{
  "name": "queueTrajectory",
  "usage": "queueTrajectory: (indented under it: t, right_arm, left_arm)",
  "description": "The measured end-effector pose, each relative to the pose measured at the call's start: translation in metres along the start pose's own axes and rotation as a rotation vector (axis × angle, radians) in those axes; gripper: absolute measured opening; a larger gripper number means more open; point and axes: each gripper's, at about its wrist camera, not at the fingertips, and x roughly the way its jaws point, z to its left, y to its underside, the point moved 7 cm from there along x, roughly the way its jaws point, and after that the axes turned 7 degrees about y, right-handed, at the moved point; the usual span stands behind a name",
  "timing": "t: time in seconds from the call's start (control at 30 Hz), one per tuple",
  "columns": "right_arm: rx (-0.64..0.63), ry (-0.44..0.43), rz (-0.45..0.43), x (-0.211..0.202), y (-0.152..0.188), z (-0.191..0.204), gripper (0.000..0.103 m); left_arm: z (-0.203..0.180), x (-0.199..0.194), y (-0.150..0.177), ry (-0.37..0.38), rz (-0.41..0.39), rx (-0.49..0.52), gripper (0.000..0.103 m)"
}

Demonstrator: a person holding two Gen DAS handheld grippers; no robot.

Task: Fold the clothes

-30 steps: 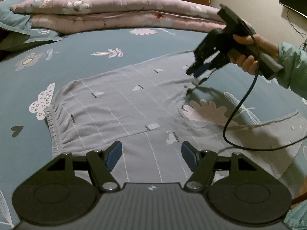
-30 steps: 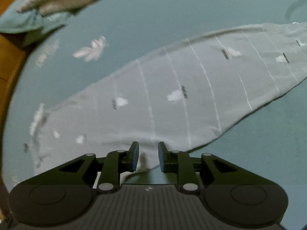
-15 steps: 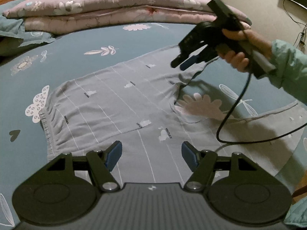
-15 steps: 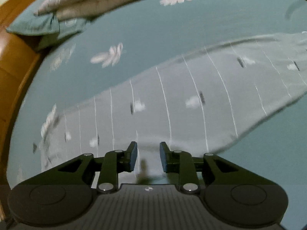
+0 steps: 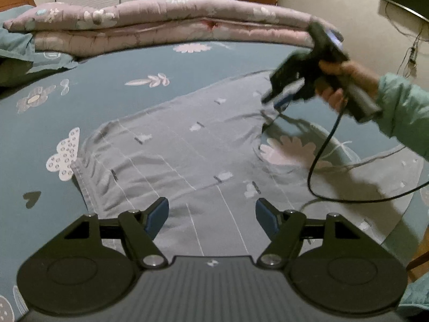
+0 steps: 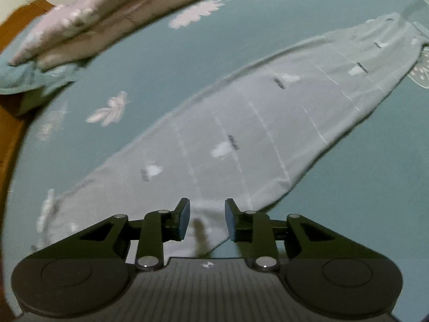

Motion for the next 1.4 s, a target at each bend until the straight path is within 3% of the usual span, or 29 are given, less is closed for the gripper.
queueTrajectory:
  t: [0.03, 0.1, 0.2, 0.3, 0.43, 0.47, 0.5, 0.63, 0.83, 0.93, 1.0, 1.07, 1.2, 1.3, 1.4]
  right_arm:
    - [0.026, 0.032, 0.010, 0.002, 0.001, -0.007, 0.025]
    - [0.084, 0.040, 0.011, -0.006, 0.004, -0.012, 0.027]
    - [0.079, -0.070, -0.006, -0.027, 0.014, 0.012, 0.031]
    - [0.023, -0.116, 0.017, -0.028, 0.028, 0.043, 0.032]
    - [-0.001, -0.055, 0.077, -0.004, 0.045, 0.049, 0.031]
    - [0.009, -0.039, 0.071, -0.003, 0.046, 0.043, 0.020]
    - [0.018, -0.023, 0.065, -0.003, 0.047, 0.036, 0.018]
    - [0.083, -0.032, 0.036, -0.023, 0.047, 0.026, 0.028]
    - [-0.003, -0.192, 0.111, -0.035, 0.079, 0.072, 0.029]
    - [-0.058, -0.150, 0.145, -0.021, 0.095, 0.077, 0.029]
    - [-0.067, -0.106, 0.128, -0.015, 0.100, 0.070, 0.024]
    - [-0.060, -0.119, 0.093, -0.025, 0.101, 0.066, 0.031]
    - [-0.047, -0.195, 0.096, -0.041, 0.117, 0.063, 0.035]
    - [-0.039, -0.144, 0.107, -0.029, 0.129, 0.062, 0.035]
    - [0.018, -0.171, 0.086, -0.032, 0.129, 0.061, 0.035]
  left_arm:
    - [0.002, -0.002, -0.001, 0.007, -0.008, 0.000, 0.072]
    - [0.005, -0.003, -0.003, 0.020, -0.015, -0.001, 0.072]
    - [0.011, 0.002, -0.004, 0.041, -0.005, -0.005, 0.072]
    - [0.013, 0.007, -0.007, 0.067, 0.003, 0.004, 0.072]
    - [0.013, 0.009, -0.013, 0.092, -0.006, 0.017, 0.072]
    - [0.014, 0.008, -0.014, 0.098, -0.012, 0.018, 0.072]
    - [0.015, 0.009, -0.015, 0.102, -0.013, 0.019, 0.072]
    - [0.021, 0.016, -0.015, 0.103, 0.006, 0.034, 0.072]
    - [0.025, 0.019, -0.025, 0.079, 0.008, 0.066, 0.072]
    - [0.025, 0.018, -0.028, 0.074, 0.008, 0.071, 0.072]
    - [0.026, 0.018, -0.028, 0.061, 0.016, 0.077, 0.072]
    - [0.028, 0.017, -0.028, 0.059, 0.024, 0.083, 0.072]
    - [0.030, 0.024, -0.030, 0.057, 0.050, 0.088, 0.072]
    - [0.029, 0.027, -0.034, 0.064, 0.058, 0.114, 0.072]
    - [0.029, 0.030, -0.039, 0.075, 0.060, 0.139, 0.072]
